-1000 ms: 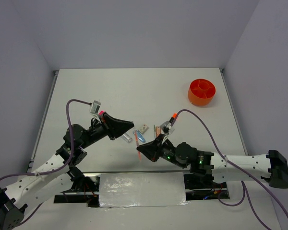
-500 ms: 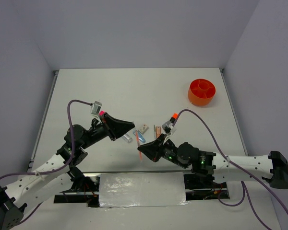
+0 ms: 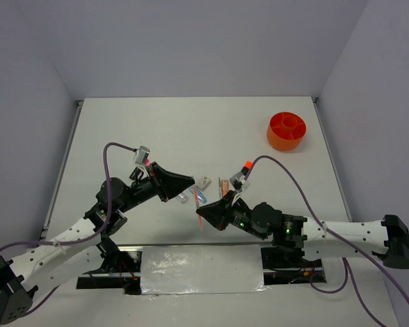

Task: Sort the stationery into containers
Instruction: Close the pen cap on the pen.

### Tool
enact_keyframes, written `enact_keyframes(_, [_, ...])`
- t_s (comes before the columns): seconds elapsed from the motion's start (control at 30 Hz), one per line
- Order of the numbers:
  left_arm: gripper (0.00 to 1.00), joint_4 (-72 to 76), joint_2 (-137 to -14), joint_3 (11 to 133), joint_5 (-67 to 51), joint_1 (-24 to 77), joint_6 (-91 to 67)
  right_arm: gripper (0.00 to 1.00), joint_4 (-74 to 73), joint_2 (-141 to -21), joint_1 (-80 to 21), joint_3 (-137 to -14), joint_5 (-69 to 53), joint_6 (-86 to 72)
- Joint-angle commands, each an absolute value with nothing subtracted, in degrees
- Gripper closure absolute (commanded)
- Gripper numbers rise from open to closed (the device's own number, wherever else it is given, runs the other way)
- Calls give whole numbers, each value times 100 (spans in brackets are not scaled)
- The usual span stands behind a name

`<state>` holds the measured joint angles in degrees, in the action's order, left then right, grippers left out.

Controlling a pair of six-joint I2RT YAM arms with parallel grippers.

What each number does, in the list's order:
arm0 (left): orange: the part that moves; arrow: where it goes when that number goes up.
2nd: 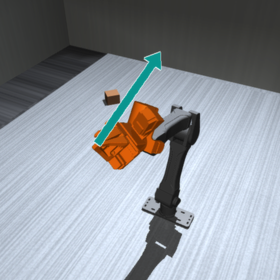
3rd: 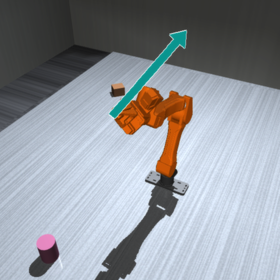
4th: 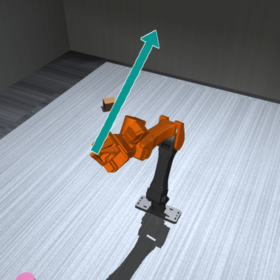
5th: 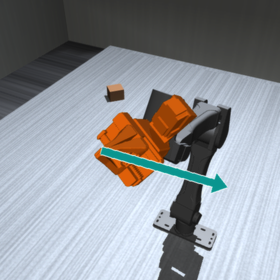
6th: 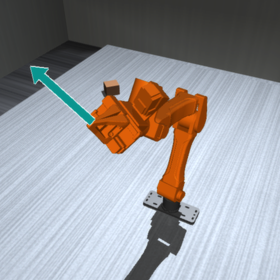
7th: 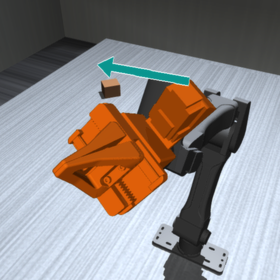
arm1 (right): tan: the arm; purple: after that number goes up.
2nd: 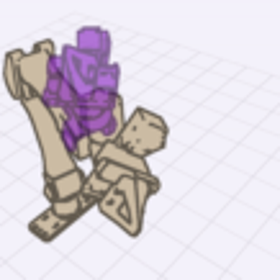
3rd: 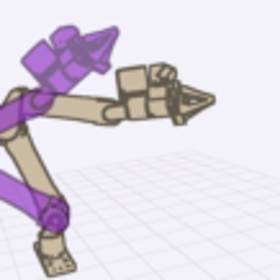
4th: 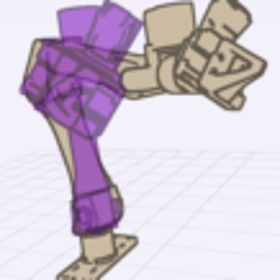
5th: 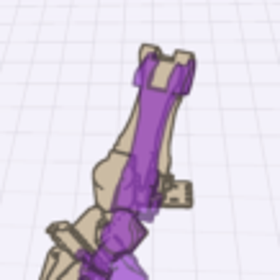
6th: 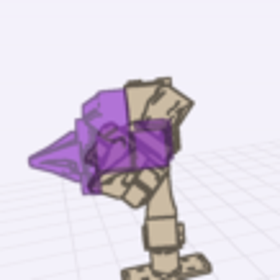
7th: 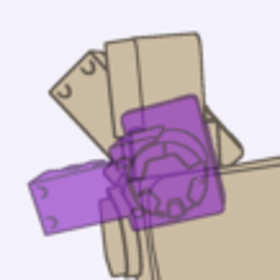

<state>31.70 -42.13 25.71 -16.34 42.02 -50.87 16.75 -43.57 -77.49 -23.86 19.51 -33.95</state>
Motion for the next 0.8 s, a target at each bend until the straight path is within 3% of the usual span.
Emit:
enact_keyframes(0.0, [100, 3691, -4262, 2549, -1626, 4298, -4913, 100, 1582, -4316, -7805, -2602, 2214, -3296])
enact_keyframes(0.77, [100, 3331, -4403, 2522, -1283, 4623, -4526, 100, 1406, -3859, -7805, -2760, 2145, -3146])
